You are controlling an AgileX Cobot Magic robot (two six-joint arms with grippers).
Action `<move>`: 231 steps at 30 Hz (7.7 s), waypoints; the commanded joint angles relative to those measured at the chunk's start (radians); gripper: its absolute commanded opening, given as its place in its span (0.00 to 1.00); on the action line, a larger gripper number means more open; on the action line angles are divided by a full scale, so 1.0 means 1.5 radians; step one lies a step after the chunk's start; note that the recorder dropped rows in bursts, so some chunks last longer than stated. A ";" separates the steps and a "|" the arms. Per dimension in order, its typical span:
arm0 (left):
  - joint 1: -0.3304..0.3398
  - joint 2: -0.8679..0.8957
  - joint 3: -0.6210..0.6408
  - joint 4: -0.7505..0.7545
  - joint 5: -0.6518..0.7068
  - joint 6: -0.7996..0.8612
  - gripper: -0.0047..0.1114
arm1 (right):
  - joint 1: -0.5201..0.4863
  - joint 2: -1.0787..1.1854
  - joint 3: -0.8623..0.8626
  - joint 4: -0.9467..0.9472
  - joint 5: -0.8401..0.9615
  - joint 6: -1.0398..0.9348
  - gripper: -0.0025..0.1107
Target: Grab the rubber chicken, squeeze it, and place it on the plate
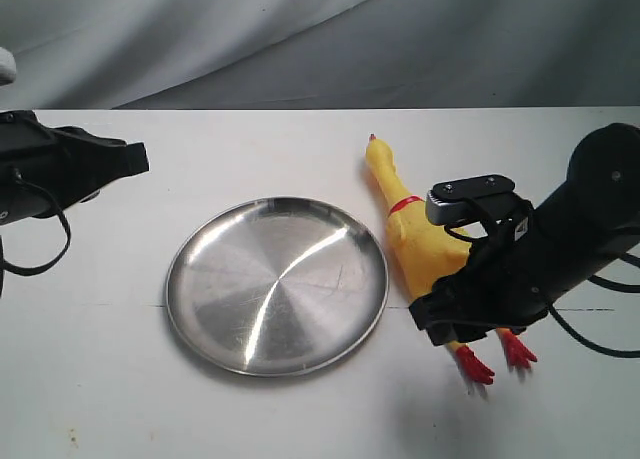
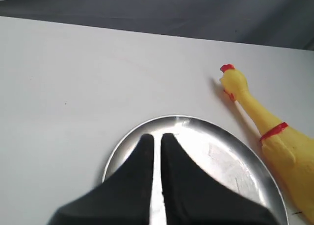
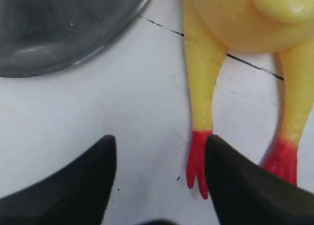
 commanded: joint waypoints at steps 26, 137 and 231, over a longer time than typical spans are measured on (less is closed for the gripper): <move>-0.003 0.001 -0.003 -0.005 0.053 -0.004 0.50 | 0.002 0.183 -0.150 -0.101 0.050 0.143 0.53; 0.156 0.152 -0.198 -0.768 0.617 0.460 0.89 | 0.181 -0.049 -0.150 0.104 -0.017 -0.109 0.02; 0.210 0.289 -0.244 -0.884 0.750 0.734 0.89 | 0.181 0.004 -0.150 0.473 -0.027 -0.565 0.02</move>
